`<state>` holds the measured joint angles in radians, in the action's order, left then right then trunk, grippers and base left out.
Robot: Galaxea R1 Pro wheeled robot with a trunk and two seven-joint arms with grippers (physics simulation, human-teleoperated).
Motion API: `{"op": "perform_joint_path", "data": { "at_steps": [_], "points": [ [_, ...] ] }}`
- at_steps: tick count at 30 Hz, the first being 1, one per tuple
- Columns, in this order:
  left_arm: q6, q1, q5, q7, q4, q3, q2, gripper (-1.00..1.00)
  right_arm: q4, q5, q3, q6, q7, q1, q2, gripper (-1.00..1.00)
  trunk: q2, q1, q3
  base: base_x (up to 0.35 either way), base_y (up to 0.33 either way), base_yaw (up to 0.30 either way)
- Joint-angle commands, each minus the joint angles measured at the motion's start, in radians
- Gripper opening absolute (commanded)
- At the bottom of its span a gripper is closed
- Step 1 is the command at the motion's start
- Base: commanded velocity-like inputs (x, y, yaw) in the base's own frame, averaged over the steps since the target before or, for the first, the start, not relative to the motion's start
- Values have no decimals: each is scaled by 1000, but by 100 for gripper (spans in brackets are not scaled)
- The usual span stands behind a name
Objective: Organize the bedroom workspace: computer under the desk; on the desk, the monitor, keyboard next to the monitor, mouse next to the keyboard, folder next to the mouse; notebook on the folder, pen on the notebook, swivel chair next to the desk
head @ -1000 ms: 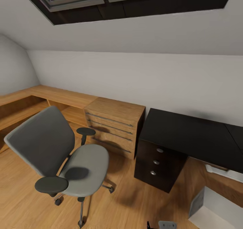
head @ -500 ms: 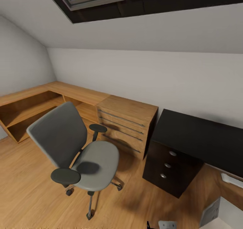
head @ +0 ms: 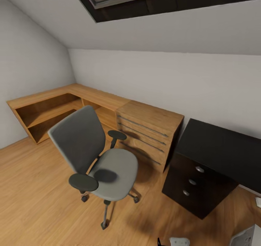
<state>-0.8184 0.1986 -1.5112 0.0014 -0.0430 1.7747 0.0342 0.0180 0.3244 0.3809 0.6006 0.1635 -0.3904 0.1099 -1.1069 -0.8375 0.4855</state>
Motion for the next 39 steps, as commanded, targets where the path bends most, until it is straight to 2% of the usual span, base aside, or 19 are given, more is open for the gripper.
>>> {"op": "perform_joint_path", "data": {
  "at_steps": [1, 25, 39],
  "points": [
    [-2, 1, -11, 0, -3, 8, 1, 100, 2, 4, 9, 3, 5, -1, 0, 100, -1, 0, 2, 0, 0, 198],
    [-2, 1, -11, 0, -3, 8, 1, 100, 2, 1, 8, 9, 6, -1, 1, 100, -1, 0, 21, 0, 0, 233],
    [-3, 1, -10, -5, -3, 8, 1, 100, 2, 1, 7, 82, 8, -1, 1, 100, -1, 0, 13, 0, 0, 251]
  ]
}}
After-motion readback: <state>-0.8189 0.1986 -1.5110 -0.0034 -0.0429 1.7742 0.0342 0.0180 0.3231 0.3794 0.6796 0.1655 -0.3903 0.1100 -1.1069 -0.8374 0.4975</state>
